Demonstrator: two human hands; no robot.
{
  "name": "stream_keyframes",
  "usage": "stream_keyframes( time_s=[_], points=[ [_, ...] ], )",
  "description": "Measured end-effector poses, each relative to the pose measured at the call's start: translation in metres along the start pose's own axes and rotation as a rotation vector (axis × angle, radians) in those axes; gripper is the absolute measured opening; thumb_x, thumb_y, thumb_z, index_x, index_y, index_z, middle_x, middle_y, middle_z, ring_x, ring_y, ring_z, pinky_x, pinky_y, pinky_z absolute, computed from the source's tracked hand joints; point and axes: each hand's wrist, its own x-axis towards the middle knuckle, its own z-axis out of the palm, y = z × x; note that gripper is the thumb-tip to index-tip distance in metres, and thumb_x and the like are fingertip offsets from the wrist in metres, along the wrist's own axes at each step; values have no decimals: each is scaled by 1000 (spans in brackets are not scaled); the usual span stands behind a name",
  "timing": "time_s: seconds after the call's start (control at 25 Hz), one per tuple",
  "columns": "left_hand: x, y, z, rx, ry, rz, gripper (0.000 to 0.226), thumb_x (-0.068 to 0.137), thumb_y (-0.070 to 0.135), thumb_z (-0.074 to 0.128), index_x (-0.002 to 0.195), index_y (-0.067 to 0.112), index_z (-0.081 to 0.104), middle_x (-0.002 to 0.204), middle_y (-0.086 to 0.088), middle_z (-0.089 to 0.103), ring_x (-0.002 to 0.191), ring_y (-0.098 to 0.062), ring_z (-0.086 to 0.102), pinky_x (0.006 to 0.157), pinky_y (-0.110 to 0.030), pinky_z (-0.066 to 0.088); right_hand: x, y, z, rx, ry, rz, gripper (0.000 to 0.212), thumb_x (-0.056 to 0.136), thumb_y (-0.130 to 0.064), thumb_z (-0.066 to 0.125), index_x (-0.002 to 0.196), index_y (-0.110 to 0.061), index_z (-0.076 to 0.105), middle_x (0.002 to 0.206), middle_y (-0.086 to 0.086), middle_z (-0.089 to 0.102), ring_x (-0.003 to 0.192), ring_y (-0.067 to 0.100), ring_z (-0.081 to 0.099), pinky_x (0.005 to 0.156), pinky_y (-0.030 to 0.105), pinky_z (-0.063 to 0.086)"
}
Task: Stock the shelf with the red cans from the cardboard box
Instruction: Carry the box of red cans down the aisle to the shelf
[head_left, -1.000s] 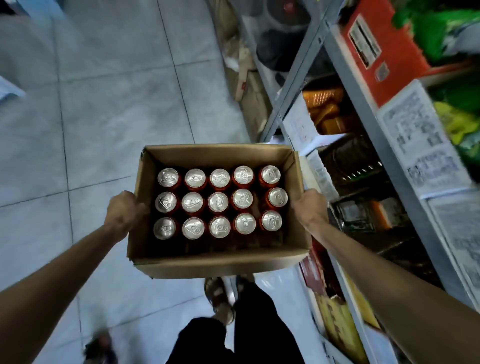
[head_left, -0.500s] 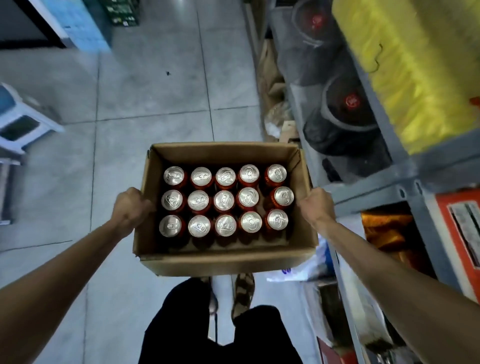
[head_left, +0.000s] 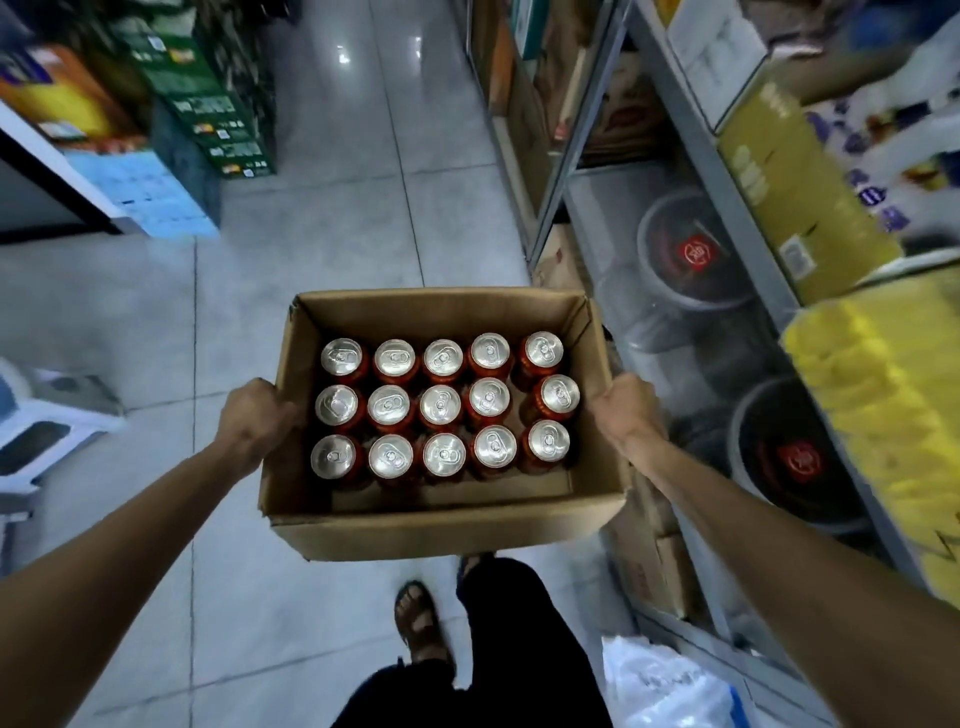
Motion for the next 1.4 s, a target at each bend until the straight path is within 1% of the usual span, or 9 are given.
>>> stream_keyframes(
  time_s=[0.24, 0.4, 0.56, 0.72, 0.84, 0.92, 1.04, 1.16, 1.4],
  points=[
    [173, 92, -54, -22, 59, -30, 22, 72, 9, 72, 60, 7, 54, 68, -17, 60, 63, -32, 57, 54, -30, 44, 175, -143, -13, 28, -14, -51, 19, 87, -11, 60, 85, 6, 67, 85, 23, 68, 69, 32, 59, 59, 28, 39],
    [285, 147, -96, -52, 32, -99, 18, 72, 10, 74, 76, 3, 57, 80, -18, 58, 70, -32, 56, 51, -29, 40, 277, -251, -35, -35, -19, -71, 12, 86, -11, 59, 83, 0, 63, 85, 20, 66, 70, 30, 58, 59, 30, 43],
    [401, 205, -140, -66, 20, -93, 22, 73, 6, 72, 65, 8, 52, 74, -17, 56, 68, -30, 54, 58, -31, 42, 363, -349, -48, -38, -37, -64, 16, 85, -10, 63, 87, 4, 68, 88, 22, 68, 78, 33, 64, 63, 32, 45],
    [540, 279, -191, -36, -42, -18, 17, 70, 4, 72, 65, 3, 56, 65, -15, 56, 58, -28, 53, 49, -28, 38, 446, -441, -53, 48, -1, -13, 14, 84, -7, 63, 75, 4, 64, 72, 17, 60, 72, 29, 62, 64, 37, 49],
    [628, 331, -226, 103, -84, 46, 17, 70, 7, 74, 77, -6, 65, 80, -26, 65, 73, -35, 63, 58, -35, 48, 500, -491, -57, 81, 22, 62, 12, 83, -8, 65, 74, 0, 64, 72, 15, 58, 68, 25, 56, 58, 29, 42],
    [694, 373, -249, 156, -90, 87, 20, 71, 8, 74, 84, -6, 68, 88, -27, 66, 74, -33, 61, 59, -34, 46, 542, -528, -59, 111, 17, 95, 12, 83, -5, 64, 75, 4, 66, 70, 14, 59, 63, 23, 55, 54, 25, 41],
    [781, 431, -269, 233, -128, 137, 21, 75, 9, 71, 90, -6, 68, 94, -26, 66, 76, -33, 61, 60, -32, 42, 613, -582, -66, 160, 36, 118, 19, 85, -8, 63, 88, 10, 70, 78, 21, 64, 70, 26, 59, 59, 34, 44],
    [854, 483, -288, 251, -135, 152, 21, 76, 8, 71, 91, -7, 68, 90, -25, 66, 71, -30, 59, 57, -31, 42, 679, -637, -81, 63, 40, 142, 25, 90, -16, 61, 101, 4, 71, 98, 23, 70, 92, 35, 68, 63, 29, 42],
    [999, 595, -345, 253, -184, 276, 20, 76, 6, 70, 81, -13, 67, 76, -24, 61, 74, -36, 63, 61, -34, 42, 795, -745, -112, 110, 54, 221, 28, 95, -15, 52, 110, 6, 64, 112, 26, 65, 106, 40, 61, 83, 39, 48]
  ],
)
